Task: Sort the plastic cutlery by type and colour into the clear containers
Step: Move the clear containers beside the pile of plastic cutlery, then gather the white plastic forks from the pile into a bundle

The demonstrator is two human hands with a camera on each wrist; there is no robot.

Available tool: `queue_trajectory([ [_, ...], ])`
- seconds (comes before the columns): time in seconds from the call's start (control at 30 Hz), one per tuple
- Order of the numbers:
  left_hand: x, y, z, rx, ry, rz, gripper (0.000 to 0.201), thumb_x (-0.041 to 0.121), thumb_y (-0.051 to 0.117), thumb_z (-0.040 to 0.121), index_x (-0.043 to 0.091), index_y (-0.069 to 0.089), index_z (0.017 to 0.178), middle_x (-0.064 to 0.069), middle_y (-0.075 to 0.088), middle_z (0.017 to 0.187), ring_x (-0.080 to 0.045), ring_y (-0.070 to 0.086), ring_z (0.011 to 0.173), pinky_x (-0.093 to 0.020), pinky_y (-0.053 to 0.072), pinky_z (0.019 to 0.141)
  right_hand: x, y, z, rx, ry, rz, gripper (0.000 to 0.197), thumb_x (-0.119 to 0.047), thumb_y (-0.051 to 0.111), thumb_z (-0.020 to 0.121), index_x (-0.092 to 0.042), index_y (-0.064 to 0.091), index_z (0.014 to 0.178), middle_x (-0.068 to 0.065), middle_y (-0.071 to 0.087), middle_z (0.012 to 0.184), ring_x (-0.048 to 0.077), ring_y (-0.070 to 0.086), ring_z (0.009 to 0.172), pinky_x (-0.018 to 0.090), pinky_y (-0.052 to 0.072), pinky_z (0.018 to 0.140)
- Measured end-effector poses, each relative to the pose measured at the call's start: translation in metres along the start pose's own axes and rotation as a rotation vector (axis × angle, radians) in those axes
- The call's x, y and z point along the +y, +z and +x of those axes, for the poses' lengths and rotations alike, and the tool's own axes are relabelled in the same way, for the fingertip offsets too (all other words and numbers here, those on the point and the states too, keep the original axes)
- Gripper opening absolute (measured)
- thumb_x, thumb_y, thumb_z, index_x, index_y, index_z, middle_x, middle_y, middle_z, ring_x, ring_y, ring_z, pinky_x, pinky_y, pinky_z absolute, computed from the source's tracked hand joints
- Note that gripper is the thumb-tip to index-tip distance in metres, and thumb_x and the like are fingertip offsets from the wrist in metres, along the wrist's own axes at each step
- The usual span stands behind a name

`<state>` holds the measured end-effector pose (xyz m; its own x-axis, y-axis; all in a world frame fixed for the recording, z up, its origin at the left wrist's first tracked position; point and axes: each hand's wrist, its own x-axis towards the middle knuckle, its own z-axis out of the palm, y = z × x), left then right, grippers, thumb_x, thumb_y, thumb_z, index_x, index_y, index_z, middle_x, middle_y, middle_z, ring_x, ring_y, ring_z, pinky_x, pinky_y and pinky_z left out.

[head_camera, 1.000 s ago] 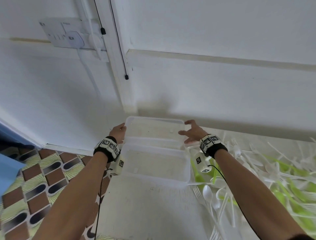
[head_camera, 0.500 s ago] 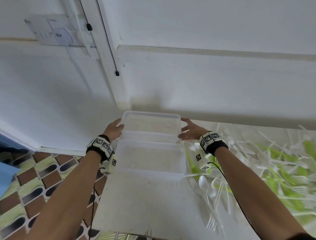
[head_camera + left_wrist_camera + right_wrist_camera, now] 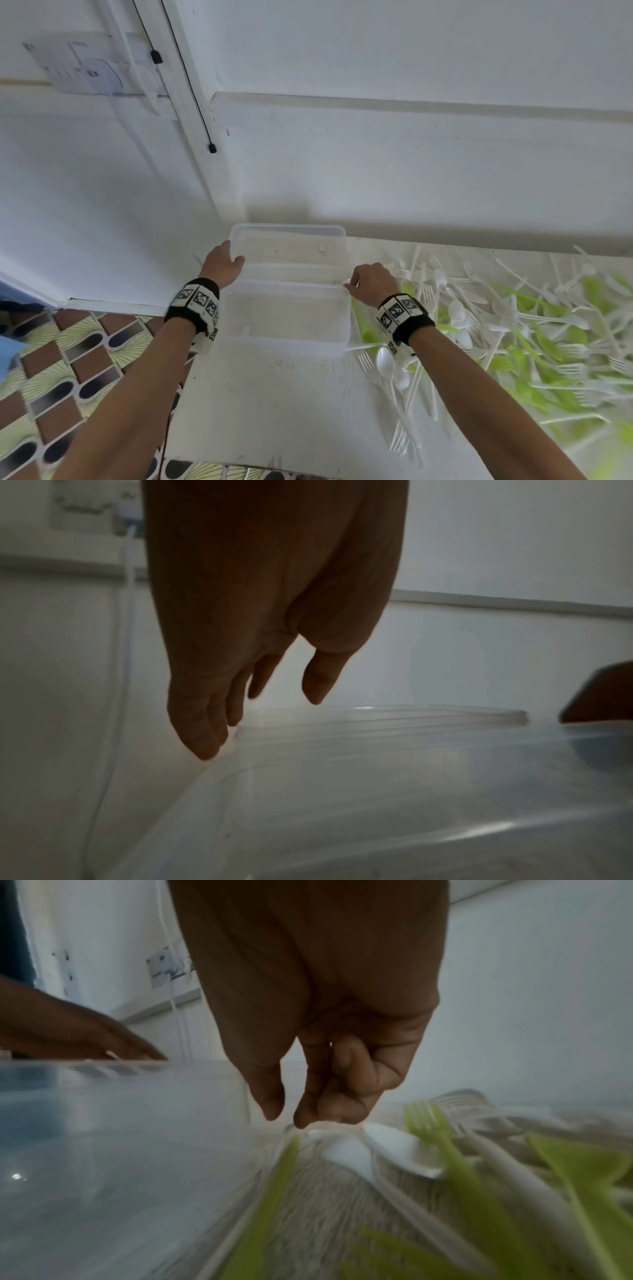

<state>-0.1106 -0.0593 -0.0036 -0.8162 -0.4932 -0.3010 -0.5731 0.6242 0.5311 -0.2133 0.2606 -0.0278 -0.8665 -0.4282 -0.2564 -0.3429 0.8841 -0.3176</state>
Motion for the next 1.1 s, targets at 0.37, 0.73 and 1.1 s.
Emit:
queue_trajectory([
  [0.37, 0.086, 0.070, -0.106, 0.162, 0.549, 0.000, 0.029, 0.009, 0.051, 0.098, 0.016, 0.066, 0.122, 0.000, 0.057, 0.135, -0.019, 0.051, 0.124, -0.028, 0.037, 0.106, 0.020, -0.014, 0.000, 0.047, 0.099, 0.542, 0.026, -0.031, 0.063, 0.091, -0.007, 0.072, 0.088, 0.010, 0.076, 0.084, 0.022, 0.071, 0.070, 0.031, 0.056, 0.068],
  [0.73, 0.142, 0.195, -0.236, 0.168, 0.064, 0.213, 0.023, 0.028, 0.048, 0.099, 0.015, 0.056, 0.116, -0.002, 0.058, 0.112, -0.028, 0.062, 0.097, -0.034, 0.044, 0.074, 0.059, -0.041, -0.034, 0.032, -0.018, 1.145, 0.024, -0.023, 0.042, 0.105, -0.009, 0.062, 0.110, 0.004, 0.062, 0.078, 0.020, 0.061, 0.066, 0.033, 0.056, 0.060],
  [1.1, 0.141, 0.239, -0.235, 0.152, -0.243, -0.008, 0.044, 0.032, 0.057, 0.098, 0.003, 0.049, 0.129, -0.017, 0.062, 0.121, -0.035, 0.058, 0.115, -0.039, 0.046, 0.092, 0.112, -0.026, -0.086, -0.087, -0.313, 0.261, 0.029, -0.020, 0.063, 0.089, -0.009, 0.063, 0.116, 0.004, 0.064, 0.095, 0.030, 0.063, 0.101, 0.036, 0.051, 0.087],
])
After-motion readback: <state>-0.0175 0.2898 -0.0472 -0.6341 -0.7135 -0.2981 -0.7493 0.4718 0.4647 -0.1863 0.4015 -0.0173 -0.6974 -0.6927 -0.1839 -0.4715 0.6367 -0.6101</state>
